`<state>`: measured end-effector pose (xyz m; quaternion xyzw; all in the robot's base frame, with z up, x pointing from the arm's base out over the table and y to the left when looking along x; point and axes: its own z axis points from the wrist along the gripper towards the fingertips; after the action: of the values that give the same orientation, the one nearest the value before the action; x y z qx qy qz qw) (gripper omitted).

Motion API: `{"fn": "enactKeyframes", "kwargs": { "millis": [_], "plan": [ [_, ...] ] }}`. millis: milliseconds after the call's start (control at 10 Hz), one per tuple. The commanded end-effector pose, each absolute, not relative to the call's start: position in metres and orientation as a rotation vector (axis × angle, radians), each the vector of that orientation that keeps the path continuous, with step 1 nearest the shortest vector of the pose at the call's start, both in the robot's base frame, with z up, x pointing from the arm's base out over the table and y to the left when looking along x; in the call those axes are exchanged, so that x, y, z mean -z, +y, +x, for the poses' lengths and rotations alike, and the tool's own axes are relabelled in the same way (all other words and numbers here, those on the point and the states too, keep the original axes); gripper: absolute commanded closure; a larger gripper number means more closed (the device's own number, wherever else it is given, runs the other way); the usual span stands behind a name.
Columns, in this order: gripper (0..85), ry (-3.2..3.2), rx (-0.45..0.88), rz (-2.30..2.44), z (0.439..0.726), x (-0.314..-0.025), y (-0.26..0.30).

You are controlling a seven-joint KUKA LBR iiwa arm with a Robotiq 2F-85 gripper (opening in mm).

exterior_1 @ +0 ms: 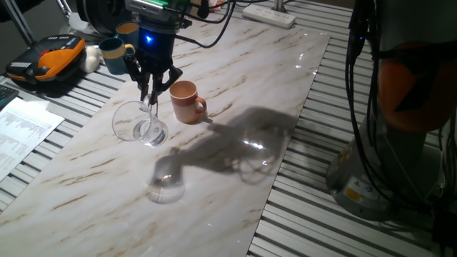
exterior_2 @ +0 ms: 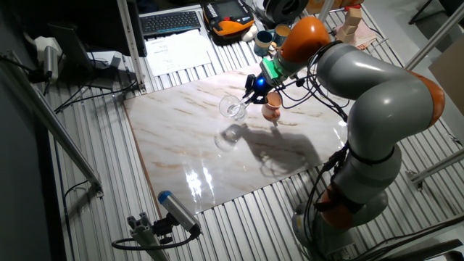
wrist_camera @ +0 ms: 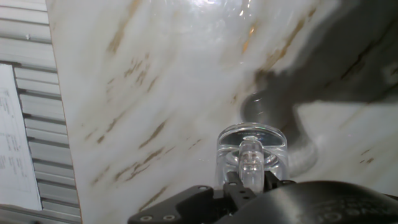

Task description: Pour the water from one cup into another empty cup

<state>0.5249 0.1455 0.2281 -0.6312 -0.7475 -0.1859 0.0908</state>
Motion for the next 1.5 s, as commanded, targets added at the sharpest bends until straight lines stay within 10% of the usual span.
{"fn": "enactKeyframes", "kwargs": {
  "millis": [0,1400],
  "plan": [
    [85.0,-2.224,0.549,-1.874,0.5250,-0.2281,0.1456],
    [85.0,-2.277,0.540,-1.809,0.5250,-0.2281,0.1456]
  ]
}}
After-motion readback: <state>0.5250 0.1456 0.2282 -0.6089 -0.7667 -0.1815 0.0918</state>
